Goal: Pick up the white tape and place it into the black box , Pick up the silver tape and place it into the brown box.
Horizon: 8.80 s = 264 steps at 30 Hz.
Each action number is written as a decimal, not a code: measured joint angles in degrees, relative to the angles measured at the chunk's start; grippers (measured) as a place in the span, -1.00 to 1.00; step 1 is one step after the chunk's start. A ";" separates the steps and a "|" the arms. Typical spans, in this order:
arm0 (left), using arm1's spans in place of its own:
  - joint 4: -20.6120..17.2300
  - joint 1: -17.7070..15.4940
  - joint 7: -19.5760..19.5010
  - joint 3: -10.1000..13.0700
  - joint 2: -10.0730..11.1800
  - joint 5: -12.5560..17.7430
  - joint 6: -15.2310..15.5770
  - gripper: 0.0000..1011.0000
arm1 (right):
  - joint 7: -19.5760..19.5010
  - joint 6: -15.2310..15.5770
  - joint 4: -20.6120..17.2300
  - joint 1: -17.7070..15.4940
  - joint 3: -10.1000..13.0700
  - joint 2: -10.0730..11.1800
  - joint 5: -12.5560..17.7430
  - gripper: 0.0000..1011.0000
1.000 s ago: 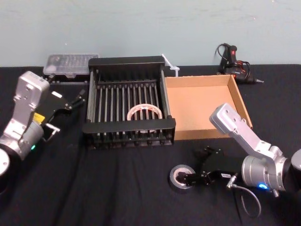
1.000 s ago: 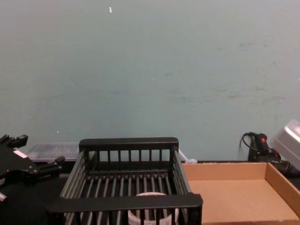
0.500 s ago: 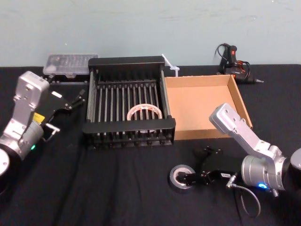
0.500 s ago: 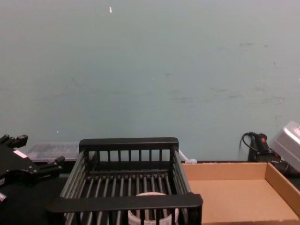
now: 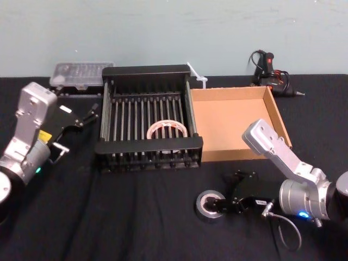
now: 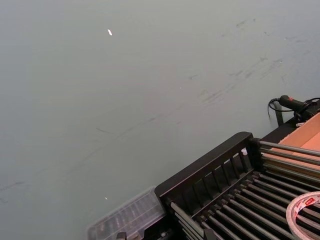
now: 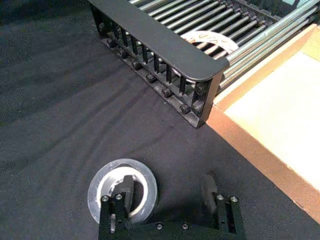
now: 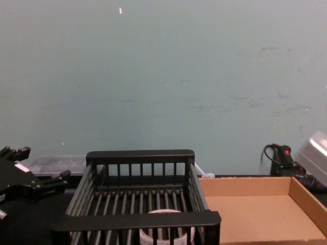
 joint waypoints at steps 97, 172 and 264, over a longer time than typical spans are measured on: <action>0.00 0.00 0.00 0.00 0.00 0.00 0.00 0.98 | -15.90 -0.40 6.41 3.85 11.14 -8.20 0.27 -0.68; 0.00 0.00 0.00 0.00 0.00 0.00 0.00 0.98 | -15.77 -1.47 7.35 4.43 11.84 -9.70 -1.51 0.98; 0.00 0.00 0.00 0.00 0.00 0.00 0.00 0.98 | -32.14 -28.37 9.57 -4.64 13.89 -16.09 -19.70 0.98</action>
